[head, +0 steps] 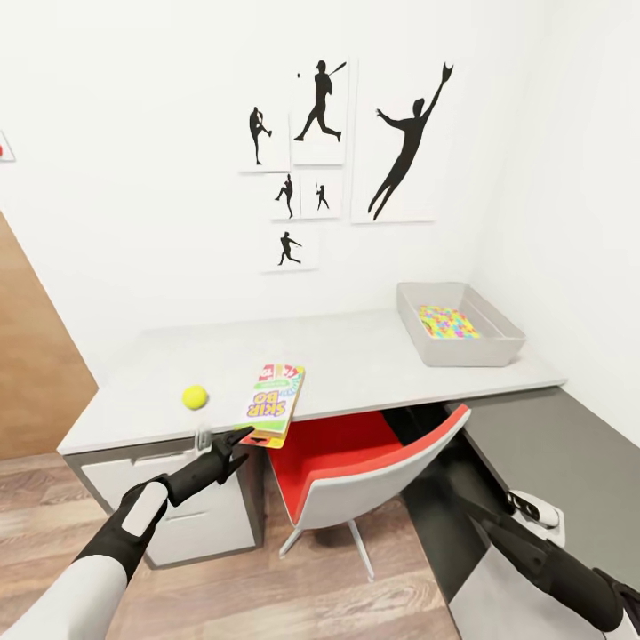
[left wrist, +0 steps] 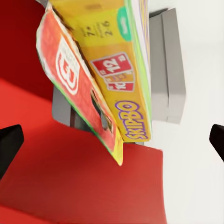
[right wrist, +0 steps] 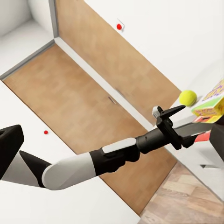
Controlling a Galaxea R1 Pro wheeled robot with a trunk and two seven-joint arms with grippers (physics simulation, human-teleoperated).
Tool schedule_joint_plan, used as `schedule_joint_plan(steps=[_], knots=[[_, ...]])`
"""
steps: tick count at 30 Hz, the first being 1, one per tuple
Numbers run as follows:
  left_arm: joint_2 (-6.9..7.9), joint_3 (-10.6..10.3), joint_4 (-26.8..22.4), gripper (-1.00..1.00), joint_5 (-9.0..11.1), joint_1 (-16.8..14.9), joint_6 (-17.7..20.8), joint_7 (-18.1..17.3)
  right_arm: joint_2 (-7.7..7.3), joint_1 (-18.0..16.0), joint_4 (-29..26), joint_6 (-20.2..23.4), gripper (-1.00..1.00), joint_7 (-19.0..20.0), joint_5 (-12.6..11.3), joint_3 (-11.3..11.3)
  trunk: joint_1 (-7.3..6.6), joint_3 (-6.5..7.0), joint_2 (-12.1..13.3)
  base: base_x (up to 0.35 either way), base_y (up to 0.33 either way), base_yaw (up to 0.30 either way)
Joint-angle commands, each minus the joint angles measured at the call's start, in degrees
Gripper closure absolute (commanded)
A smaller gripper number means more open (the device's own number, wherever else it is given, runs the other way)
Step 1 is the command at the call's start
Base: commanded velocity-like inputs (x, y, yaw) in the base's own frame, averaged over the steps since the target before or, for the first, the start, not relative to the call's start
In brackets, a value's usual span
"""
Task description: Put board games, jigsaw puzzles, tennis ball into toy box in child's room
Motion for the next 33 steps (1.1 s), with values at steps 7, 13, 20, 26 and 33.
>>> schedule_joint_plan(steps=[7,13,20,26,33], knots=[[-0.01,0.1,0.0,-1.0,0.1,0.0,0.4,-0.1,0.0,0.0,0.1,0.6,-1.0,0.1,0.0,0.0,0.01,-0.05,0.0,0.191,0.0,0.0],[-0.01,0.1,0.0,-1.0,0.1,0.0,0.4,-0.1,0.0,0.0,0.1,0.7,-1.0,0.1,0.0,0.0,0.01,-0.05,0.0,0.06,0.0,0.0],[-0.01,0.1,0.0,-1.0,0.1,0.0,0.4,-0.2,0.0,0.0,0.1,0.7,-1.0,0.1,0.0,0.0,0.01,-0.05,0.0,0.007,0.0,0.0],[-0.01,0.1,0.0,-1.0,0.1,0.0,0.4,-0.1,0.0,0.0,0.1,0.7,-1.0,0.1,0.0,0.0,0.01,-0.05,0.0,0.001,0.0,0.0],[-0.01,0.1,0.0,-1.0,0.1,0.0,0.4,-0.1,0.0,0.0,0.1,0.7,-1.0,0.1,0.0,0.0,0.01,-0.05,0.0,0.001,0.0,0.0]])
